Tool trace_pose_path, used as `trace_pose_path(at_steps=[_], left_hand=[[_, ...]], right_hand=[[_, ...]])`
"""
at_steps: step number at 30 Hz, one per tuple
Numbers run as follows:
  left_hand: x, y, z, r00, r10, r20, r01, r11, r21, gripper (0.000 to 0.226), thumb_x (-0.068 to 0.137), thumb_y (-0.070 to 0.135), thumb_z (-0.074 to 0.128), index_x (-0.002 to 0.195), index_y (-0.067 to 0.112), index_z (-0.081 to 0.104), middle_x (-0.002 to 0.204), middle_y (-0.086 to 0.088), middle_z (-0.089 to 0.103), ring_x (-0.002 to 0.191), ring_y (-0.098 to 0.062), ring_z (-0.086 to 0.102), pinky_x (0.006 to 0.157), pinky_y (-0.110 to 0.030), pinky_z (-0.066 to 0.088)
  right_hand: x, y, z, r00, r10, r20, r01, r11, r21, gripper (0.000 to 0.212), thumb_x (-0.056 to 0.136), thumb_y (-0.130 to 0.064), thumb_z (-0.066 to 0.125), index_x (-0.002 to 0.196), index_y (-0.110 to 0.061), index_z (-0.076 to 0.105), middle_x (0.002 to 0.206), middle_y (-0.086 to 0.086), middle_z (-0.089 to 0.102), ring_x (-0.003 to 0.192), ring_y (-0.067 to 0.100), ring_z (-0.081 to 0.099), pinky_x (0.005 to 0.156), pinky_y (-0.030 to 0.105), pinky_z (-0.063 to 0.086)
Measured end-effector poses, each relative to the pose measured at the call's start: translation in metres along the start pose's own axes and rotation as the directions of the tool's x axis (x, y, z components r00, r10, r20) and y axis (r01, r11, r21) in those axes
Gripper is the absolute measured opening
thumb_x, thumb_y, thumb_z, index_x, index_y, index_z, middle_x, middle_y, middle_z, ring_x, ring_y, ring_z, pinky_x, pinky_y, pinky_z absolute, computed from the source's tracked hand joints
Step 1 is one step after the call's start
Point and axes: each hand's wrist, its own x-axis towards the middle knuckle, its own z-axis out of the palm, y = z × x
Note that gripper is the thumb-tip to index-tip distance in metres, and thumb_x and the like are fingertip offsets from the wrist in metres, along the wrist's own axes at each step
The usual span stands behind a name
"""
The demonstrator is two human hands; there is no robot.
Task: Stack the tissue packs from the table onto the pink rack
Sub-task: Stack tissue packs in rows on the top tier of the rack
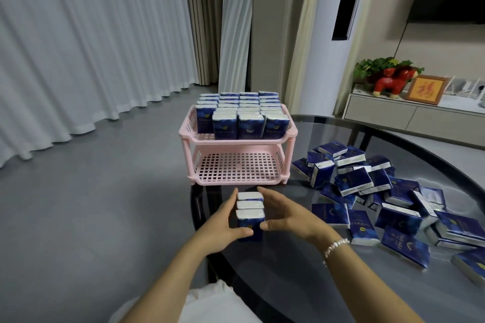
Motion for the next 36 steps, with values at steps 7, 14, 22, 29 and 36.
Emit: trace_pose_path(at_steps=[7, 14, 22, 29, 36], left_hand=[[-0.004, 0.004, 0.004, 0.997, 0.017, -0.074, -0.014, 0.999, 0.045, 0.102, 0.079, 0.024, 0.075, 0.152, 0.03, 0.004, 0.154, 0.011, 0.027, 0.138, -0.005, 0.03, 0.108, -0.018, 0.024], [-0.006, 0.016, -0.006, 0.988, 0.072, -0.136, -0.074, 0.997, -0.011, 0.086, 0.077, 0.018, 0.077, 0.139, 0.045, 0.025, 0.135, 0.017, 0.047, 0.127, -0.004, 0.045, 0.099, -0.016, 0.033], [-0.014, 0.056, -0.066, 0.952, 0.2, -0.231, -0.215, 0.976, -0.044, 0.089, 0.054, 0.048, 0.079, 0.134, 0.052, 0.04, 0.133, 0.017, 0.055, 0.124, -0.006, 0.051, 0.107, -0.037, 0.042], [-0.013, 0.085, -0.122, 0.919, 0.246, -0.307, -0.277, 0.959, -0.06, 0.081, 0.075, 0.015, 0.078, 0.143, 0.033, 0.036, 0.132, 0.008, 0.056, 0.121, -0.009, 0.054, 0.103, -0.038, 0.047], [0.017, 0.101, -0.182, 0.886, 0.246, -0.394, -0.298, 0.952, -0.075, 0.069, 0.081, 0.006, 0.071, 0.139, 0.027, 0.041, 0.114, 0.018, 0.057, 0.112, -0.007, 0.056, 0.078, -0.01, 0.046]], right_hand=[[0.0, -0.006, 0.001, 0.998, 0.004, -0.059, -0.012, 0.99, -0.138, 0.076, 0.076, -0.013, 0.076, 0.138, -0.03, 0.037, 0.133, -0.012, 0.051, 0.126, 0.003, 0.046, 0.107, 0.028, 0.039], [0.001, -0.022, -0.001, 0.99, -0.05, -0.129, 0.029, 0.986, -0.163, 0.06, 0.074, -0.013, 0.077, 0.124, -0.032, 0.049, 0.123, -0.012, 0.061, 0.114, 0.003, 0.057, 0.101, 0.034, 0.047], [0.015, -0.096, -0.012, 0.973, -0.224, -0.064, 0.205, 0.954, -0.218, 0.064, 0.076, -0.019, 0.076, 0.133, -0.023, 0.048, 0.128, -0.009, 0.06, 0.119, 0.004, 0.054, 0.101, 0.036, 0.046], [0.047, -0.156, -0.008, 0.95, -0.302, -0.079, 0.273, 0.927, -0.256, 0.065, 0.079, -0.013, 0.072, 0.137, -0.016, 0.042, 0.128, -0.001, 0.059, 0.114, 0.006, 0.057, 0.1, 0.028, 0.047], [0.109, -0.197, -0.007, 0.929, -0.351, -0.118, 0.279, 0.874, -0.398, 0.067, 0.084, -0.028, 0.068, 0.142, -0.022, 0.035, 0.141, -0.002, 0.047, 0.131, 0.01, 0.043, 0.107, 0.026, 0.034]])
